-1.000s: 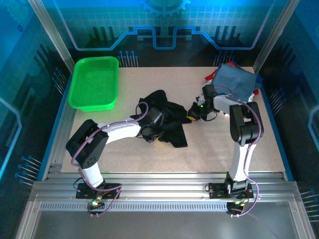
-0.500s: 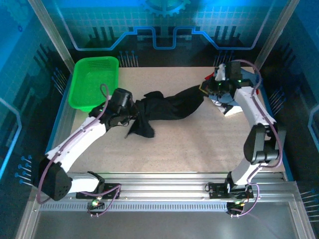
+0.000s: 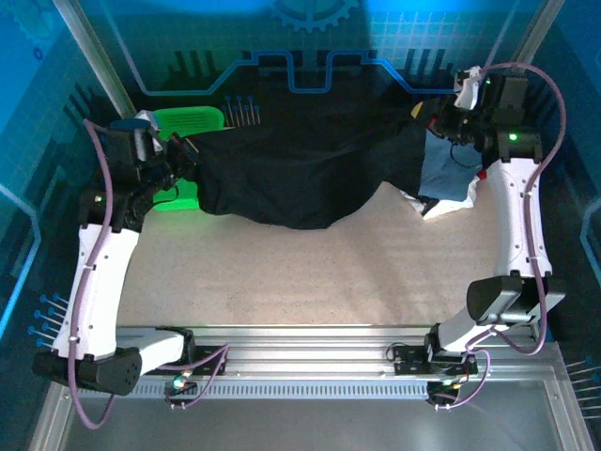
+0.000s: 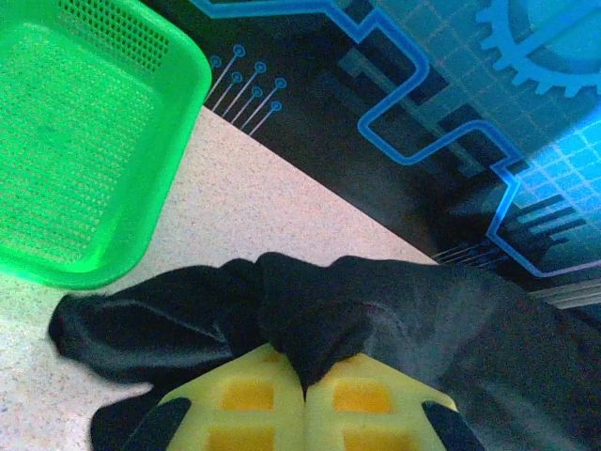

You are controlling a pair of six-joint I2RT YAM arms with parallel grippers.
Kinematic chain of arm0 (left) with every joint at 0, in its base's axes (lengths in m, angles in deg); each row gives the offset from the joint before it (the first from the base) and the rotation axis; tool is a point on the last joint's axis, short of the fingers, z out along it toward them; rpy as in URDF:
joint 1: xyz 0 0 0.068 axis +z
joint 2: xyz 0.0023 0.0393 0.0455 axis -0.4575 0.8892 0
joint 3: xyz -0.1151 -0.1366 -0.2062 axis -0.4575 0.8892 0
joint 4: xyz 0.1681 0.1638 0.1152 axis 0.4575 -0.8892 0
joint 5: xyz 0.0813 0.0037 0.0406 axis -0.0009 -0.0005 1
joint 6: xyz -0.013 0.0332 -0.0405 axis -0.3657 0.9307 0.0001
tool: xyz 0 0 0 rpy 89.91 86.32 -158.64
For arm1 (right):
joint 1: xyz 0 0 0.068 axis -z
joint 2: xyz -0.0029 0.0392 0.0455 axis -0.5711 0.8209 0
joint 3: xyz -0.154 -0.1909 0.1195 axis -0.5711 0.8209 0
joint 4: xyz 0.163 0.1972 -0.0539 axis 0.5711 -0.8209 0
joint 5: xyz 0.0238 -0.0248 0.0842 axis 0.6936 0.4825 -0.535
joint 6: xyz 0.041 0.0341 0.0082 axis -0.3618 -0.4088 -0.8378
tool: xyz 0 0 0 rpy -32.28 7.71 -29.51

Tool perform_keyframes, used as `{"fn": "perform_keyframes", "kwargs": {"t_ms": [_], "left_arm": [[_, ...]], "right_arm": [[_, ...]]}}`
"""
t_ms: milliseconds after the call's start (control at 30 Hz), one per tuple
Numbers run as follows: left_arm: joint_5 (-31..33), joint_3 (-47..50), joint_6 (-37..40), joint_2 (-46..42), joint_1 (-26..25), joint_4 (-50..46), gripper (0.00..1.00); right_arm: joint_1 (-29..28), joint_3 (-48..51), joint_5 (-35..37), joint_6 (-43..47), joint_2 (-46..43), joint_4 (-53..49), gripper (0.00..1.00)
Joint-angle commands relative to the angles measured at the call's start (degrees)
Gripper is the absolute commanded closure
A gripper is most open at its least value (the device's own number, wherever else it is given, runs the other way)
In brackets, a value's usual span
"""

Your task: Fold and stack the t-shirts

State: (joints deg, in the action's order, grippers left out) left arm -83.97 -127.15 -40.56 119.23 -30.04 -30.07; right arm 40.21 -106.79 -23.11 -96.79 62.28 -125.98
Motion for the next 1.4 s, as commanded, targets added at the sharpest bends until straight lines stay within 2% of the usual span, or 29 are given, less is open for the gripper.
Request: {"fn": "perform_keyframes", "kwargs": {"t_ms": [0, 167, 367, 467, 567, 733, 833, 933, 1000, 1167, 1233, 1267, 1367], "left_arm": [[-8.2, -0.7, 3.1, 0.9, 2.3, 3.2, 1.00], [-12.3, -2.8, 4.4, 5.4, 2.4, 8.1, 1.00], [-17.8, -14.1, 6.1, 13.1, 2.6, 9.5, 1.00], [-19.4, -13.5, 6.7, 11.8, 2.6, 10.8, 1.00], [-21.6, -4.6, 7.8, 6.2, 2.6, 12.0, 1.00], [-21.6, 20.0, 4.0, -7.8, 2.6, 11.5, 1.00], [-22.4, 32.7, 0.6, -14.9, 2.6, 12.1, 1.00], [-21.8, 41.8, -0.5, -17.5, 2.7, 12.5, 1.00], [-20.6, 44.1, 0.3, -15.5, 2.8, 12.9, 1.00], [-15.8, 46.0, 2.0, -4.0, 7.1, 17.3, 0.89], [-16.0, 45.5, 2.8, 1.5, 8.9, 20.0, 0.85], [-16.2, 45.0, 3.1, 4.5, 9.5, 21.5, 0.78], [-16.0, 41.9, 4.2, 12.7, 11.3, 22.2, 0.65]], "right_arm": [[1.6, -0.1, -3.5, 1.7, -1.3, 0.1, 1.00], [3.0, -2.0, -5.8, 0.1, 1.8, 4.1, 1.00], [3.7, -11.0, -8.1, -3.3, 7.8, 7.3, 1.00], [3.8, -8.3, -9.0, -3.2, 6.1, 7.4, 1.00], [3.7, 2.1, -9.6, -1.9, -0.3, 7.8, 1.00], [4.3, 25.8, -6.1, -3.7, -14.6, 4.2, 1.00], [4.7, 33.5, -3.4, -2.8, -20.0, -0.6, 1.00], [4.9, 36.8, -0.4, -0.8, -20.9, -2.9, 1.00], [5.4, 36.5, 0.1, -0.1, -18.6, -2.0, 1.00], [5.3, 32.3, 3.8, 3.1, -6.8, -0.9, 0.99], [5.0, 31.5, 1.2, 2.7, -1.7, 1.0, 0.95], [4.5, 30.9, 0.4, 2.7, 1.1, 1.8, 0.93], [2.7, 29.6, -0.2, 2.9, 7.5, 3.4, 0.85]]}}
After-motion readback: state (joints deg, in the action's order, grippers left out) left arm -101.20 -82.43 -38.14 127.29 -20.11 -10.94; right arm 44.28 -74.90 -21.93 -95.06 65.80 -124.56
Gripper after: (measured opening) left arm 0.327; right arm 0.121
